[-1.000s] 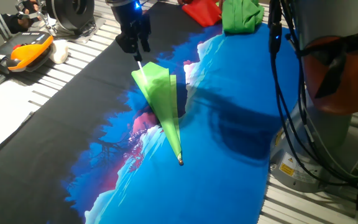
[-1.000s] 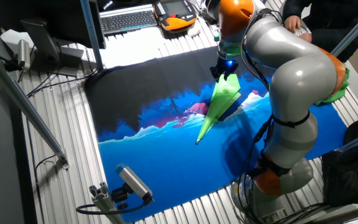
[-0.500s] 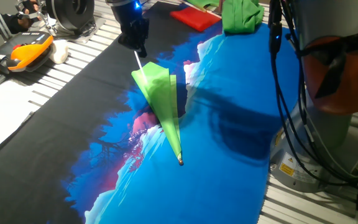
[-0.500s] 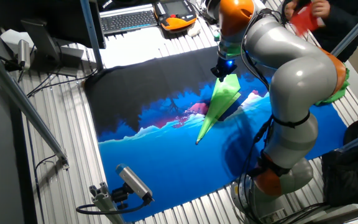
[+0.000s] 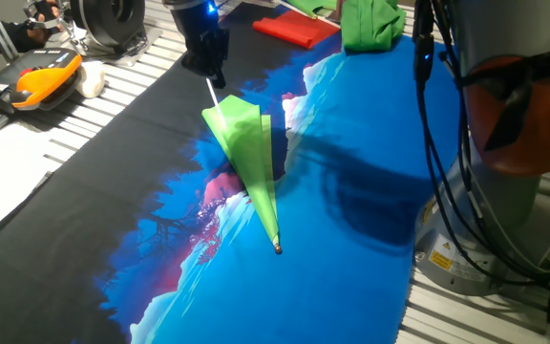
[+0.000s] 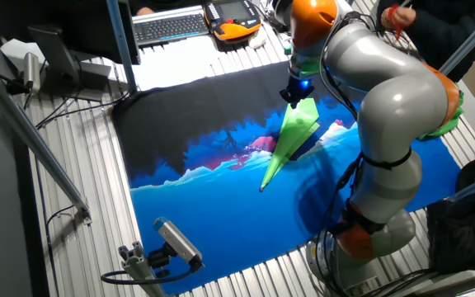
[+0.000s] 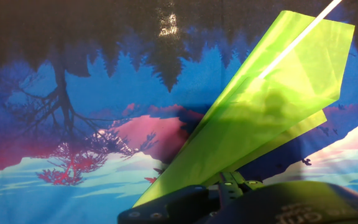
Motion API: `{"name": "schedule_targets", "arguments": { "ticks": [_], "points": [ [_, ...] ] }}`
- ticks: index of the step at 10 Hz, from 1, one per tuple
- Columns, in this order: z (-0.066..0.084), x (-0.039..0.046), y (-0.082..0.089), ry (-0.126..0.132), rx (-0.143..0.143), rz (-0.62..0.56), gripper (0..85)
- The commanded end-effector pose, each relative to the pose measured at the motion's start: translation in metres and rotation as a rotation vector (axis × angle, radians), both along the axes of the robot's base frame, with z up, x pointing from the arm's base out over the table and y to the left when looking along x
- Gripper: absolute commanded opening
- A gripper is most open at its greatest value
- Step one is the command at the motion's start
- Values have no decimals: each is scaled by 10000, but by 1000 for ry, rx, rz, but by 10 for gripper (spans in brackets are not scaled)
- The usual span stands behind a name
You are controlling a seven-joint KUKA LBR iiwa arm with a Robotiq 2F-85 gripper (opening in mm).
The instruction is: Wave the flag
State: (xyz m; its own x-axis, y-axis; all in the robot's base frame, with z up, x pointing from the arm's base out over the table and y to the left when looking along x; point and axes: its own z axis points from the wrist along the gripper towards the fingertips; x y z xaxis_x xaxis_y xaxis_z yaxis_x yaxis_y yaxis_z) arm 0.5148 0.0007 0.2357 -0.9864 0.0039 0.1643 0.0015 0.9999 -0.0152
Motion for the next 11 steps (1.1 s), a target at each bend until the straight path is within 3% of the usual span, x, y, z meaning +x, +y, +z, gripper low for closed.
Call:
{"name": "schedule_targets", "arguments": {
  "ticks": [1,4,6,7,8,10,11],
  "points": [
    [0,-1,0,0,0,-3,0],
    [0,-1,0,-3,0,-25,0],
    [0,-1,0,-23,1,-74,0],
    [0,-1,0,-69,52,-121,0],
    [0,-1,0,-72,34,-132,0],
    [0,-1,0,-108,-49,-197,0],
    [0,-1,0,-112,-88,-236,0]
  ]
}}
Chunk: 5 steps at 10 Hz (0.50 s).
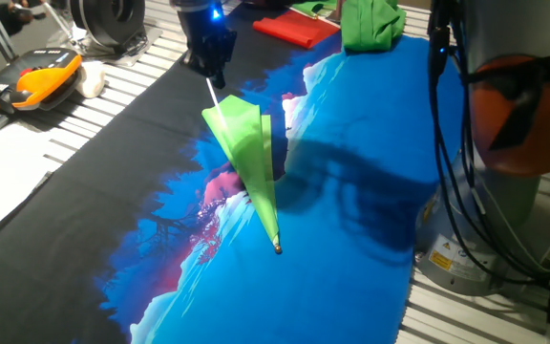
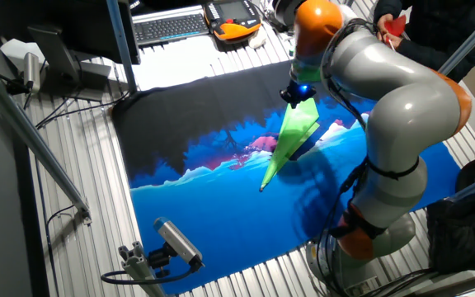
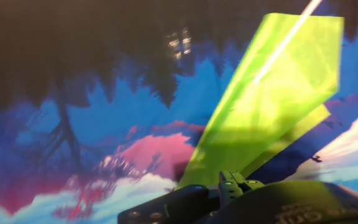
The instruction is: Wave the flag
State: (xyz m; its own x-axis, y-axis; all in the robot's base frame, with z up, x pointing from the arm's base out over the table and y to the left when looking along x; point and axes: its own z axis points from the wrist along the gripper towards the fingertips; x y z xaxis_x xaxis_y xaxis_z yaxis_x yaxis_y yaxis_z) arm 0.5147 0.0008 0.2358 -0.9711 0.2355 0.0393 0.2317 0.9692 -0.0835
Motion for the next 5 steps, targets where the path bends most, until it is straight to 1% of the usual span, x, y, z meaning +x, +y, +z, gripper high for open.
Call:
{"name": "schedule_targets", "arguments": {
  "ticks": [1,3,4,5],
  "points": [
    [-1,0,-1,-2,-26,-69,0],
    [-1,0,-1,-1,-50,-139,0],
    [-1,0,-1,-5,-94,-151,0],
    [-1,0,-1,-8,-98,-158,0]
  ]
}}
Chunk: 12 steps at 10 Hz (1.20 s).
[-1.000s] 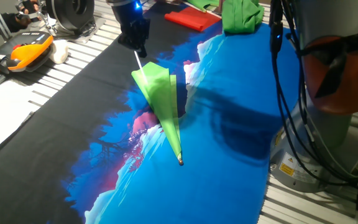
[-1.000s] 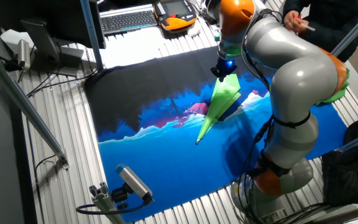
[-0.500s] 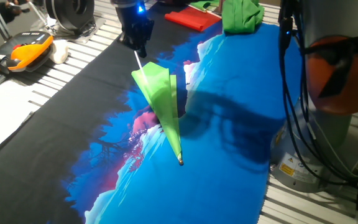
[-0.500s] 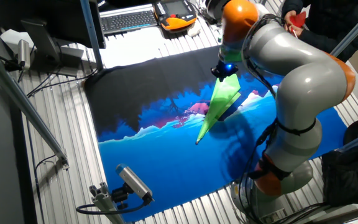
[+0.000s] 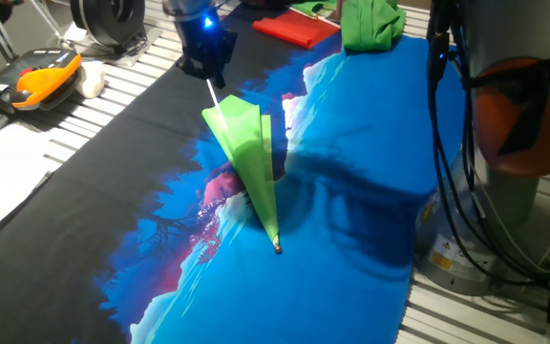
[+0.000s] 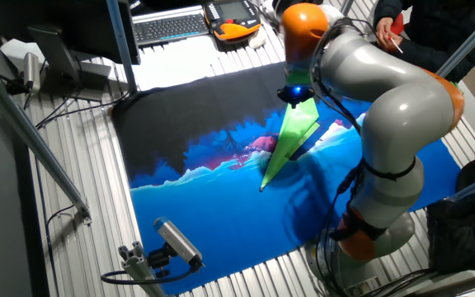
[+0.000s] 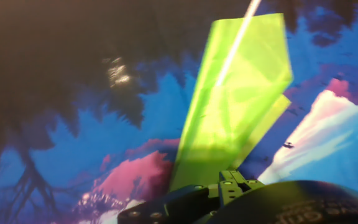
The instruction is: Wave the flag
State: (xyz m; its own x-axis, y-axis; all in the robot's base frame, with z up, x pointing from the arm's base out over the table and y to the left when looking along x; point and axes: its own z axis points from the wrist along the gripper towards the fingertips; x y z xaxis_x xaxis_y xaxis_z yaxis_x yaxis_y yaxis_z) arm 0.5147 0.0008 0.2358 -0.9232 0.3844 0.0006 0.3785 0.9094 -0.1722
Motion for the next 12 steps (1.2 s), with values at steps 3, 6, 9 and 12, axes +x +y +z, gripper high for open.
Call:
{"name": "schedule_targets", "arguments": {
  "ticks": [3,6,9,12],
  "points": [
    [0,1,0,-21,-100,-6,0],
    [0,1,0,9,-139,-87,0],
    [-53,93,-97,6,-24,-176,0],
    [-178,278,-278,-7,-8,-203,170]
  ]
}}
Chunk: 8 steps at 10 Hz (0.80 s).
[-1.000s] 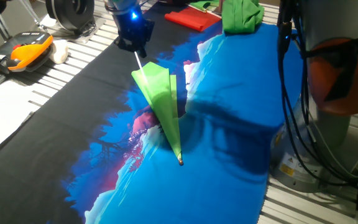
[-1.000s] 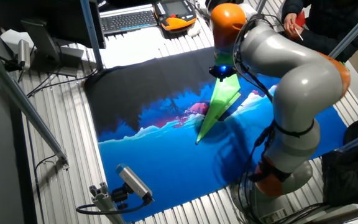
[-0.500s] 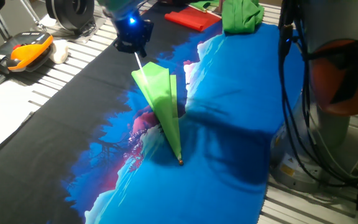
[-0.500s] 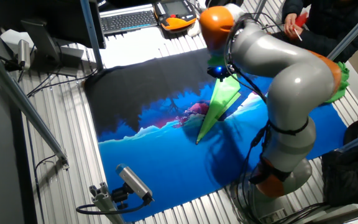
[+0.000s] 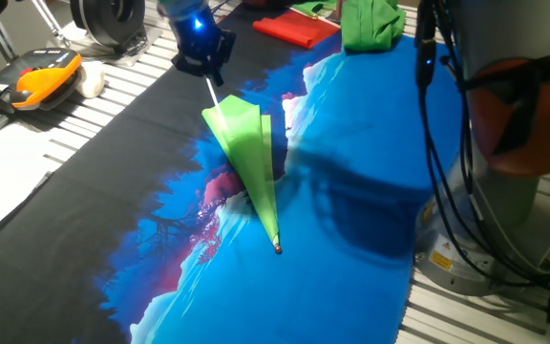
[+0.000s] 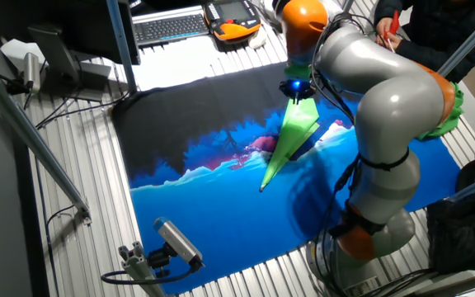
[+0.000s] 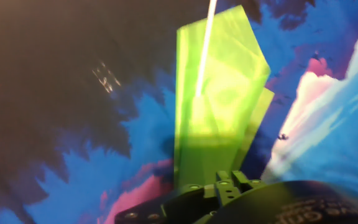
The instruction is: Wave the flag
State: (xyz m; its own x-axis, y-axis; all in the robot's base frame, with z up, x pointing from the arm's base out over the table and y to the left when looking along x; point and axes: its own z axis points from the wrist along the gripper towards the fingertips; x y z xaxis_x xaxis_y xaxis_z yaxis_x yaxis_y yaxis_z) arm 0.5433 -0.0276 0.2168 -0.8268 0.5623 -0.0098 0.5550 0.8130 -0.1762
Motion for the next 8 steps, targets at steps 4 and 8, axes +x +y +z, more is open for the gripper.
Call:
{"name": "schedule_targets", "arguments": {
  "ticks": [4,8],
  "points": [
    [-223,172,-264,-16,-3,23,170],
    [-338,242,-349,-19,33,31,170]
  ]
}}
